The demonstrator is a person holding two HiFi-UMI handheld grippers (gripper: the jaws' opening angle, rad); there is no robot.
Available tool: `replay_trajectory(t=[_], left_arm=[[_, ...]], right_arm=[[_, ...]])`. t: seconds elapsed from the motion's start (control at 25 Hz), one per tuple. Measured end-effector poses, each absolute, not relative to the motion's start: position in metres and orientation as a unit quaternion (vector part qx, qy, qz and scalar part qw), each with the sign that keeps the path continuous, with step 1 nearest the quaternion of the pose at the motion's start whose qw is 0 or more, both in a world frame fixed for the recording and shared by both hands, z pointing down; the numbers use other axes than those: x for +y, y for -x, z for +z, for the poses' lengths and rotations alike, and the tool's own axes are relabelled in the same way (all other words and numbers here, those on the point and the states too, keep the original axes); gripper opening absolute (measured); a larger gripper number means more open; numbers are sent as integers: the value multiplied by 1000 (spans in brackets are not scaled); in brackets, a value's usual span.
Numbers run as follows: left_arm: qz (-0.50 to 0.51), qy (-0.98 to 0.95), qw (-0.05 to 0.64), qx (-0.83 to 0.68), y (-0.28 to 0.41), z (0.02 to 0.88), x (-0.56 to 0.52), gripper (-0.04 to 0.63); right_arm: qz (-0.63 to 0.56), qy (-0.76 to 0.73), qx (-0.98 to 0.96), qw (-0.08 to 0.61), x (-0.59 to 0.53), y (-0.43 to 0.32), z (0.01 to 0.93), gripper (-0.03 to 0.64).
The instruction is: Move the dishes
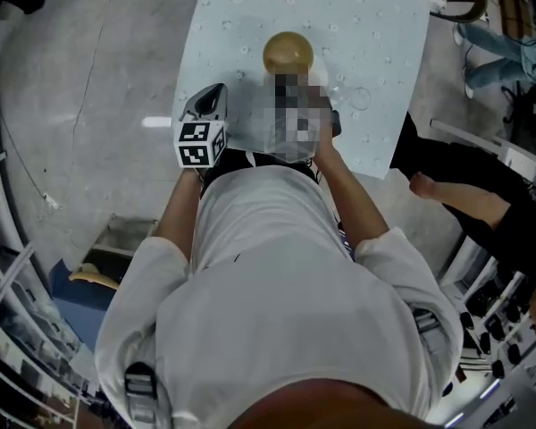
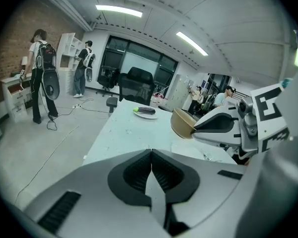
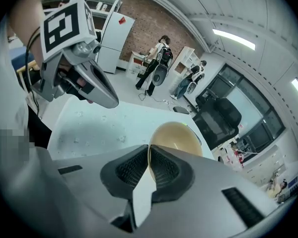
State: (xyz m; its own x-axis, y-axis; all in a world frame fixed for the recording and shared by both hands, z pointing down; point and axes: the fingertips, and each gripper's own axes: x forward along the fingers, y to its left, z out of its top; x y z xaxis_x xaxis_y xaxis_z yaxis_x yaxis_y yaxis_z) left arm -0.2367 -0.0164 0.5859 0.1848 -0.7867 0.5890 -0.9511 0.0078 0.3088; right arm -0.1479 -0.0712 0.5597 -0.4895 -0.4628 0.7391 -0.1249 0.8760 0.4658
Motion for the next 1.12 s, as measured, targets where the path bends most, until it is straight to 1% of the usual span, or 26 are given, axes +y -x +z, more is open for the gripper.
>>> replay_trajectory(t=[0.2,0.52,0.88,1.12], left_arm=[[104,-657,331,-669,266,578,1,20],[93,-617,344,-702,297,580,35,18],[101,-607,362,-700,305,597,54,20],[111,-615,373,-686,302,606,58,18]], right_arm=[[-208,-130,-858,452,-62,184,547,12],[-230,-69,-865,441,-38,230,548,12],[-226,-10,-848,479,-11,238,593,12],[-213,0,-838,502,-3,230,622,15]])
